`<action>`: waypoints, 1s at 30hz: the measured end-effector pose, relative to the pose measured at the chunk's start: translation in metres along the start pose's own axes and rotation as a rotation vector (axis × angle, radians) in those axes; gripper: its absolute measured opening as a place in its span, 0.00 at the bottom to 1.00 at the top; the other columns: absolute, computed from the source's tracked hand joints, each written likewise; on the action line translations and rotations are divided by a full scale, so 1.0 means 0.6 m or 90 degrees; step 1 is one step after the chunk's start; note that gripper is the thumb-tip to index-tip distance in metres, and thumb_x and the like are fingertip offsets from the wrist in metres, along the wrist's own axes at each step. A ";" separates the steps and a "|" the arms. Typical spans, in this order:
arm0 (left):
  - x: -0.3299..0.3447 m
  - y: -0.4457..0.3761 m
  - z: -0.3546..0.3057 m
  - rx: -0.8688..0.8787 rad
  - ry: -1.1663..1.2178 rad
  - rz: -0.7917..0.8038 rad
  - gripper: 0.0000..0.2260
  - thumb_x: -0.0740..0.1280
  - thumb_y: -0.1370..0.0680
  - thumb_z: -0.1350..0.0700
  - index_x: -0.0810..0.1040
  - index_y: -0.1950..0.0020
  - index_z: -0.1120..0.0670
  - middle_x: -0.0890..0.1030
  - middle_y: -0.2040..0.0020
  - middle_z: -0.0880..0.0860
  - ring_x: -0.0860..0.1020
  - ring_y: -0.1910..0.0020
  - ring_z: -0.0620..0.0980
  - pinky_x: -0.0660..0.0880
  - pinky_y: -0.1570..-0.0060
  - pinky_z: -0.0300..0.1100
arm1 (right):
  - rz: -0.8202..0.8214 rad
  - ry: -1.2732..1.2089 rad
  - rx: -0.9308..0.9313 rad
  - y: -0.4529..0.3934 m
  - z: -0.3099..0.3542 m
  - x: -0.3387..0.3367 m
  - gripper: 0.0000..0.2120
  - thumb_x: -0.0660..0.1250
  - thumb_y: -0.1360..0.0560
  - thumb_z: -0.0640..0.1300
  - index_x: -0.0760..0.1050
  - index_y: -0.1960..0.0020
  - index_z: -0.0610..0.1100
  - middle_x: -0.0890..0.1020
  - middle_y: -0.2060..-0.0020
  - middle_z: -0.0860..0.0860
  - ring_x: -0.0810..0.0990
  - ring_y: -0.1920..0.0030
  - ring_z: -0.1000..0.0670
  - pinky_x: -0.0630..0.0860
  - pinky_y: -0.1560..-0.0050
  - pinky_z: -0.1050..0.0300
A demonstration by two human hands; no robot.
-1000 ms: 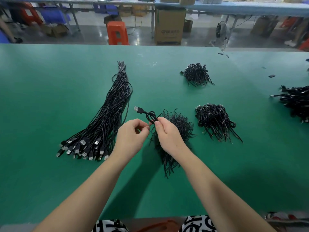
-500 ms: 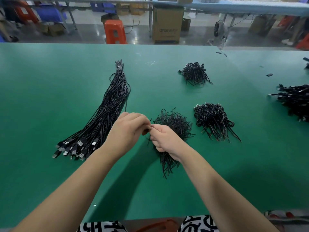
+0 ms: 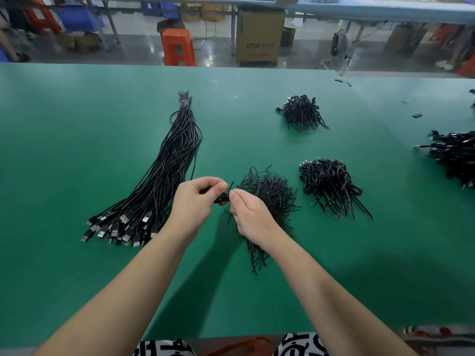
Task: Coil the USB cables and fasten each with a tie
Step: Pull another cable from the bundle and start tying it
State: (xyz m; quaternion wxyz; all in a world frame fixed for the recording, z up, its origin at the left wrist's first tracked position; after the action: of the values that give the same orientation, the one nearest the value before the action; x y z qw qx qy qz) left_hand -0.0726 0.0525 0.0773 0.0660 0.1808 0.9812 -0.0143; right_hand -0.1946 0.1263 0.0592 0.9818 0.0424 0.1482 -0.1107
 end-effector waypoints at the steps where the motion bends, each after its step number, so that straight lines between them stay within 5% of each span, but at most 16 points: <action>1: 0.001 0.000 0.001 -0.024 0.015 0.004 0.05 0.72 0.23 0.61 0.85 0.57 0.56 0.82 0.67 0.49 0.76 0.69 0.41 0.70 0.68 0.30 | -0.011 0.061 -0.030 0.002 0.002 -0.001 0.19 0.55 0.15 0.49 0.66 0.65 0.54 0.67 0.72 0.57 0.64 0.72 0.57 0.62 0.67 0.57; 4: -0.004 -0.002 0.005 -0.108 0.036 0.027 0.06 0.72 0.23 0.60 0.86 0.59 0.53 0.82 0.68 0.49 0.74 0.72 0.41 0.69 0.71 0.32 | -0.006 0.233 -0.128 0.008 0.007 -0.005 0.15 0.57 0.15 0.49 0.65 0.62 0.54 0.70 0.70 0.56 0.68 0.69 0.56 0.63 0.67 0.60; 10: -0.024 -0.010 0.006 -0.206 0.000 0.142 0.06 0.73 0.23 0.59 0.86 0.61 0.55 0.79 0.65 0.55 0.68 0.69 0.50 0.62 0.68 0.42 | -0.005 0.373 -0.246 0.017 0.019 -0.013 0.11 0.61 0.17 0.44 0.68 0.59 0.44 0.71 0.65 0.51 0.71 0.64 0.46 0.69 0.60 0.50; 13: -0.035 -0.012 -0.005 -0.148 -0.098 0.142 0.05 0.76 0.26 0.56 0.84 0.59 0.57 0.80 0.66 0.53 0.71 0.68 0.49 0.65 0.67 0.42 | 0.007 0.425 -0.256 0.018 0.020 -0.013 0.11 0.62 0.18 0.43 0.71 0.58 0.42 0.72 0.65 0.50 0.71 0.64 0.45 0.70 0.60 0.48; 16: -0.039 -0.012 -0.020 -0.032 -0.314 0.054 0.11 0.77 0.27 0.48 0.82 0.63 0.52 0.75 0.76 0.43 0.67 0.77 0.41 0.65 0.71 0.39 | 0.001 0.476 -0.256 0.015 0.020 -0.010 0.11 0.60 0.17 0.44 0.68 0.59 0.44 0.72 0.66 0.50 0.72 0.64 0.44 0.70 0.60 0.49; 21: -0.035 -0.002 -0.038 0.003 -0.356 0.111 0.17 0.67 0.21 0.41 0.85 0.64 0.48 0.63 0.81 0.46 0.60 0.80 0.44 0.60 0.76 0.38 | -0.020 0.566 -0.270 0.012 0.017 -0.004 0.11 0.59 0.17 0.45 0.74 0.54 0.40 0.78 0.62 0.46 0.78 0.63 0.40 0.73 0.62 0.47; 25: -0.032 0.000 -0.044 0.026 -0.479 0.135 0.09 0.72 0.24 0.47 0.85 0.63 0.46 0.78 0.74 0.43 0.73 0.74 0.41 0.65 0.75 0.30 | -0.045 0.647 -0.297 0.012 0.016 0.002 0.14 0.55 0.16 0.47 0.77 0.46 0.42 0.81 0.58 0.47 0.80 0.62 0.42 0.69 0.64 0.51; 30: -0.016 0.010 -0.048 0.052 -0.606 0.093 0.04 0.70 0.23 0.52 0.85 0.54 0.47 0.84 0.60 0.46 0.81 0.59 0.48 0.79 0.57 0.44 | -0.119 0.654 -0.318 0.017 0.020 0.009 0.09 0.67 0.22 0.42 0.78 0.59 0.40 0.79 0.69 0.47 0.76 0.74 0.41 0.64 0.72 0.56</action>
State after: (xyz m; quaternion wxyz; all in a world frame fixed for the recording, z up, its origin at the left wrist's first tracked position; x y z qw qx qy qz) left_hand -0.0652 0.0561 0.1069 0.5013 0.2249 0.8254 -0.1296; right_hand -0.1837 0.1336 0.0697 0.7505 -0.1556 0.6303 -0.1237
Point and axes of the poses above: each hand's wrist, its own y-axis away from the middle knuckle, its own x-axis out of the palm, z = x × y, the point moved 2 cm from there along -y, towards the middle knuckle
